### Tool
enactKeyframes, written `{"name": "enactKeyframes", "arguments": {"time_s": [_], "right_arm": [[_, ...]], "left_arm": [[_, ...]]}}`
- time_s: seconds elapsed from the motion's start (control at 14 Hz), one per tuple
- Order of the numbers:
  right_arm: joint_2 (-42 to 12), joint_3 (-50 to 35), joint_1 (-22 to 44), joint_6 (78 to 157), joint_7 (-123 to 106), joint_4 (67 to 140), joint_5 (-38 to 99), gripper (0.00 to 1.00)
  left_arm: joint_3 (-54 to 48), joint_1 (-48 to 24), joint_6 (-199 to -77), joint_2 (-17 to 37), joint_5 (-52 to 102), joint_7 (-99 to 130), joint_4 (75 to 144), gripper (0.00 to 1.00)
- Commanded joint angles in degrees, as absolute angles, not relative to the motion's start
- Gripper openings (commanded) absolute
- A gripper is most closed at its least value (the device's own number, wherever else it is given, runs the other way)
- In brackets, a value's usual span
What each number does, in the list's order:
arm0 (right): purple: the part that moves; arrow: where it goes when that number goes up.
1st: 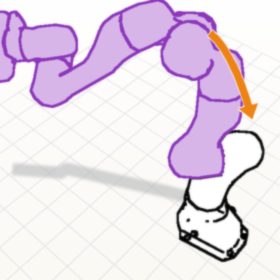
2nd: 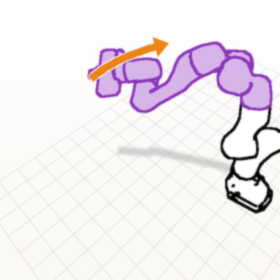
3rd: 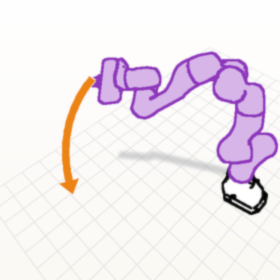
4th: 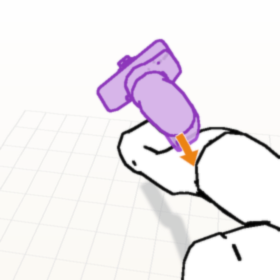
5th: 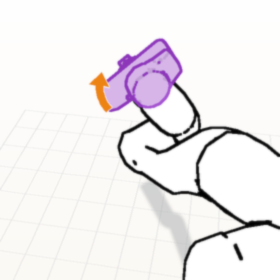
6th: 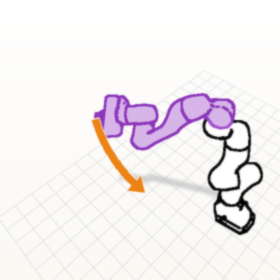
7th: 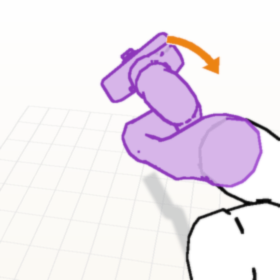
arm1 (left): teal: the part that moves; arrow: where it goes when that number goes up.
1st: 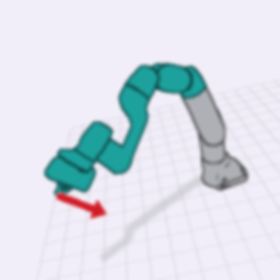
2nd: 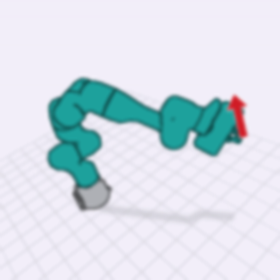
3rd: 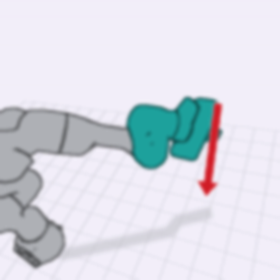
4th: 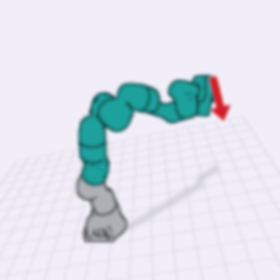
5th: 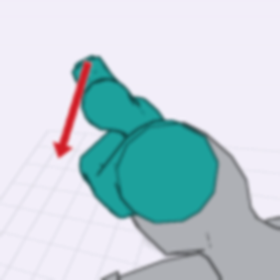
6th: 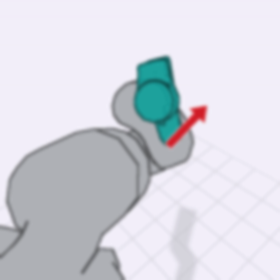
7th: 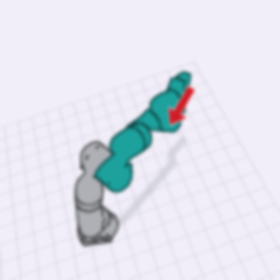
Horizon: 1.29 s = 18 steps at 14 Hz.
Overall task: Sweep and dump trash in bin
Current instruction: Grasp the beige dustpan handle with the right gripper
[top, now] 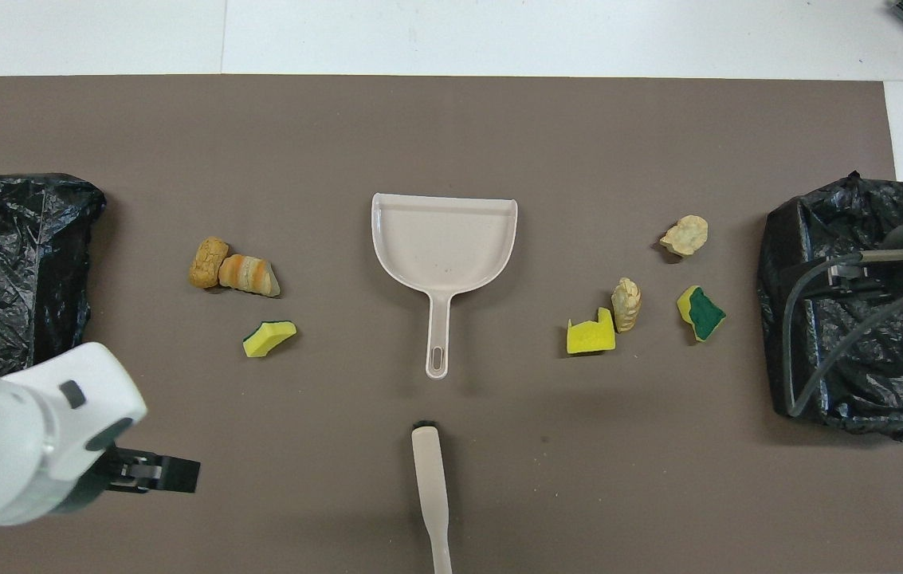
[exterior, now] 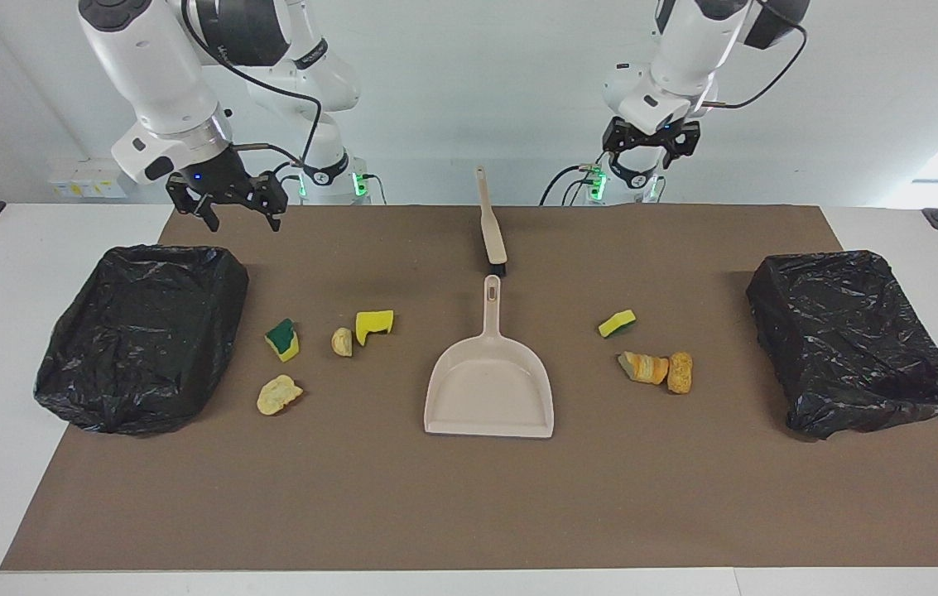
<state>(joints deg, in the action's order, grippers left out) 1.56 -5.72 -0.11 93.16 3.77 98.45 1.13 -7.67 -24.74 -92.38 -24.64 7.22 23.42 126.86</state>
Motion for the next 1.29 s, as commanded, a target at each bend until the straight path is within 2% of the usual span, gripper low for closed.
{"name": "enactKeyframes", "arguments": {"time_s": [0.0,0.36,0.57,0.79,1.0,1.22], "right_arm": [[-0.35,-5.71,2.89,97.37,8.85,99.05,1.93,1.0],[-5.7,-5.71,8.78,103.96,18.53,98.7,2.11,1.0],[-10.35,-5.71,12.38,106.96,23.1,96.34,2.37,1.0],[-13.18,-5.71,14.06,109.15,25.57,95.27,6.68,1.0],[-15.46,-5.71,18.7,112.84,29.52,95.27,6.15,1.0],[-18.18,-5.71,22.13,114.16,35.66,93.97,5.36,1.0]], "left_arm": [[-6.59,-30.39,-99.12,-27.16,9.66,30.3,132.0,1.0],[-6.59,-42.87,-113.44,-26.28,10.46,43.31,140.08,1.0],[-6.59,-51.3,-121.69,-22.42,10.46,49.55,144.65,1.0],[-6.68,-54.74,-127.34,-17.86,10.55,51.76,145.46,1.0],[-6.68,-58.09,-135.68,-11.79,10.72,56.15,145.46,1.0],[-6.68,-60.99,-135.97,-10.9,10.72,57.13,145.63,1.0]]}}
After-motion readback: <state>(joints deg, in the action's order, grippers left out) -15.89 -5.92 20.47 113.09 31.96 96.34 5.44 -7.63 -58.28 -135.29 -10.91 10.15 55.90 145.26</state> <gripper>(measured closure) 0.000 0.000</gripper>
